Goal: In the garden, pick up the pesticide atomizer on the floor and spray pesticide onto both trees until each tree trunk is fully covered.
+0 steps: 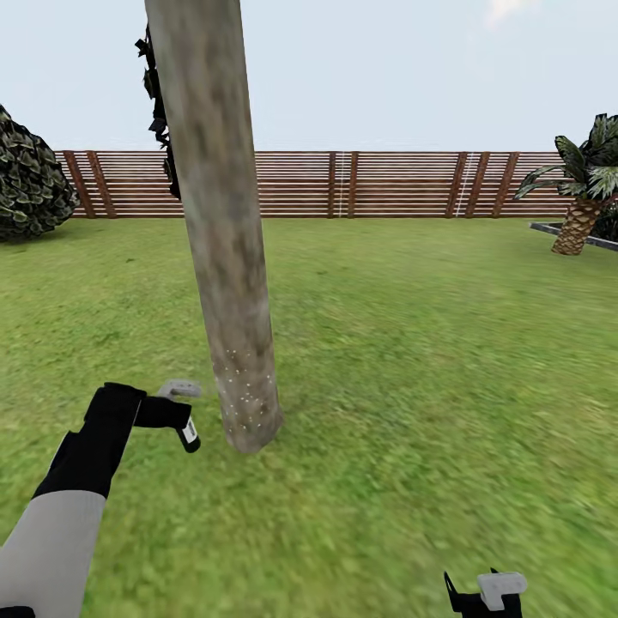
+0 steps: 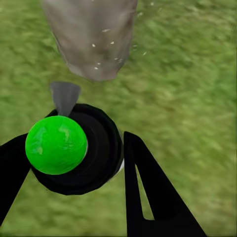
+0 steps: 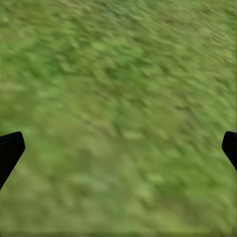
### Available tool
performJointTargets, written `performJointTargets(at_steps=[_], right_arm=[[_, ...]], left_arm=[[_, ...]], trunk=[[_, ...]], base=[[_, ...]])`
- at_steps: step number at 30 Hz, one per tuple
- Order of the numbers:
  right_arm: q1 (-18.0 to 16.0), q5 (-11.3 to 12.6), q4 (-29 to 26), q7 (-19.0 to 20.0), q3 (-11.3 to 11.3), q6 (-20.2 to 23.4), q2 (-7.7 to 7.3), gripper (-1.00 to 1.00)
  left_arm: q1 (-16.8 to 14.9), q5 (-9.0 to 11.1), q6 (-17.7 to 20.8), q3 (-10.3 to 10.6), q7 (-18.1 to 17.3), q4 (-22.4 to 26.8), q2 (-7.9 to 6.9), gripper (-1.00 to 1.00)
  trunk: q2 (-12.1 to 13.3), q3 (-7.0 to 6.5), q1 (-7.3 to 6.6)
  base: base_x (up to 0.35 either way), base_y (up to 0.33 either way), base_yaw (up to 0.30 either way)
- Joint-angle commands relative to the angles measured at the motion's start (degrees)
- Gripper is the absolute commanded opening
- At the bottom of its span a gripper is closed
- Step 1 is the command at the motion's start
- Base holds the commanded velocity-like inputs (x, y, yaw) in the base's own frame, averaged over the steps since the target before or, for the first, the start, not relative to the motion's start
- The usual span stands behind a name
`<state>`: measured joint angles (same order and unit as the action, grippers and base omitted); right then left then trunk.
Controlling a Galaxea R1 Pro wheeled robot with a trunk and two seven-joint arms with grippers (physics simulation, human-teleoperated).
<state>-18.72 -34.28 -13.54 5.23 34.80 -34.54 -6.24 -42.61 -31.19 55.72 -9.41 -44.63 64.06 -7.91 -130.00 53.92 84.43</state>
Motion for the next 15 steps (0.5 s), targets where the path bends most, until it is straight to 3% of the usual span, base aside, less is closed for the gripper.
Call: performJointTargets(at_steps=[1, 5, 15], right_arm=[[0.0, 0.0, 0.0, 0.02, 0.0, 0.0, 0.0, 1.0], [0.0, 0.0, -0.07, 0.04, 0.0, 0.0, 0.0, 1.0], [0.0, -0.09, 0.0, 0.04, -0.04, 0.0, 0.0, 1.0]], left_arm=[[0.03, 0.07, -0.06, 0.03, 0.01, 0.0, -0.11, -1.0], [0.11, -0.01, -0.34, 0.07, 0.13, 0.01, -0.31, -1.0], [0.07, -0.07, -0.12, 0.09, 0.22, 0.01, -0.05, -1.0]], trunk=[[0.0, 0.0, 0.0], [0.0, 0.0, 0.0], [0.0, 0.0, 0.0]], base=[[0.0, 0.0, 0.0], [0.0, -0.091, 0.0], [0.08, -0.264, 0.0]])
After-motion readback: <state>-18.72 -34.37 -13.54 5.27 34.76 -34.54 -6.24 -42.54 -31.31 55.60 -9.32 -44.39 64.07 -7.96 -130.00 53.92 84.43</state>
